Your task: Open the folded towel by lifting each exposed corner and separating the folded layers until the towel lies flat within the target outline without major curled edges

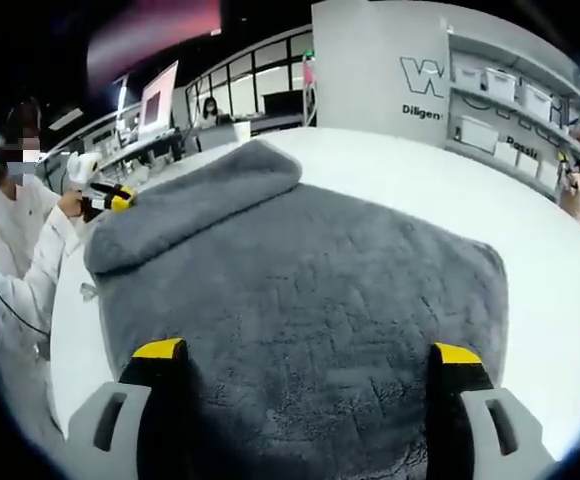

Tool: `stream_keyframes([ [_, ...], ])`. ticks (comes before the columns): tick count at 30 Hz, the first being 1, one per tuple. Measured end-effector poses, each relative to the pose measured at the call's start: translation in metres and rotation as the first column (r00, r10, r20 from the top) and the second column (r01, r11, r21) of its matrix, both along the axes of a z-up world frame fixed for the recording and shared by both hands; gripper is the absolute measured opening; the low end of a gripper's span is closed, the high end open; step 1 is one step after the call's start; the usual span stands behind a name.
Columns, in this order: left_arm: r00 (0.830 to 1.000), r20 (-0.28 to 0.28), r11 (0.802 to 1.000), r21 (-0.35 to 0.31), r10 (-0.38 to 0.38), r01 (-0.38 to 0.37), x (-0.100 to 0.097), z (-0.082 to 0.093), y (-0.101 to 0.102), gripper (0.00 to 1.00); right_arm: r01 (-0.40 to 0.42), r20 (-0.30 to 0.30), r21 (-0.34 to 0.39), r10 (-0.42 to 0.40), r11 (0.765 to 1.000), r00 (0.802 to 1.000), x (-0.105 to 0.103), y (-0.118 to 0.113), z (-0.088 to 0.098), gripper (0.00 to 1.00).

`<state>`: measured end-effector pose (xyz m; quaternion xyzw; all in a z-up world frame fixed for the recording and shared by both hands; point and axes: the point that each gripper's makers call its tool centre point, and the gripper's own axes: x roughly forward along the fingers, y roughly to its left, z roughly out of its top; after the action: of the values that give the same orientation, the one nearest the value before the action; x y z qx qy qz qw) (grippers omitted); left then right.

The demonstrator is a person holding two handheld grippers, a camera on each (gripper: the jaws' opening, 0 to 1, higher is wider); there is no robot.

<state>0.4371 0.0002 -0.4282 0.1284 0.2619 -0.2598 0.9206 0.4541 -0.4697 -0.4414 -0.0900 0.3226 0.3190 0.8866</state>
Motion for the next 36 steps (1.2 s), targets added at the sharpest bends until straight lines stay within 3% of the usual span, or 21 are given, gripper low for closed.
stream_keyframes([
  [6,1.0,0.006,1.0,-0.012,0.0,0.0,-0.012,0.004,-0.01,0.38,-0.003,-0.001,-0.009,0.003,1.0,1.0,-0.001,0.001,-0.001,0.99],
  [10,0.999,0.043,0.998,-0.069,0.01,-0.007,-0.015,0.016,-0.022,0.48,-0.005,-0.001,-0.013,0.005,1.0,1.0,-0.002,0.001,-0.001,0.99],
  [14,0.999,0.031,0.994,-0.097,0.043,-0.04,-0.016,0.019,-0.034,0.68,-0.005,-0.001,-0.02,0.005,1.0,1.0,-0.002,0.0,-0.001,0.99],
  [17,0.997,0.026,0.983,-0.165,0.079,-0.074,-0.015,0.023,-0.052,0.8,-0.005,-0.001,-0.02,0.005,1.0,1.0,-0.002,0.0,-0.001,0.99],
  [22,0.992,0.02,0.973,-0.201,0.123,-0.116,-0.017,0.024,-0.071,0.85,-0.004,-0.002,-0.024,0.004,1.0,1.0,-0.002,-0.001,-0.002,0.99],
  [25,0.975,0.037,0.951,-0.233,0.217,-0.203,-0.014,0.029,-0.073,0.95,-0.007,-0.002,-0.025,0.007,1.0,1.0,-0.002,0.0,-0.002,0.99],
  [30,0.978,0.028,0.948,-0.252,0.206,-0.193,-0.02,0.024,-0.094,0.99,-0.011,0.0,-0.03,0.011,0.999,1.0,-0.003,0.001,-0.001,0.99],
  [32,0.962,0.049,0.92,-0.309,0.268,-0.24,-0.015,0.029,-0.096,0.99,-0.012,0.003,-0.03,0.012,0.999,1.0,-0.003,0.001,0.0,0.99],
  [36,0.961,0.018,0.929,-0.258,0.278,-0.264,-0.016,0.015,-0.102,0.99,-0.013,0.006,-0.032,0.014,0.999,1.0,-0.003,0.002,0.001,0.99],
])
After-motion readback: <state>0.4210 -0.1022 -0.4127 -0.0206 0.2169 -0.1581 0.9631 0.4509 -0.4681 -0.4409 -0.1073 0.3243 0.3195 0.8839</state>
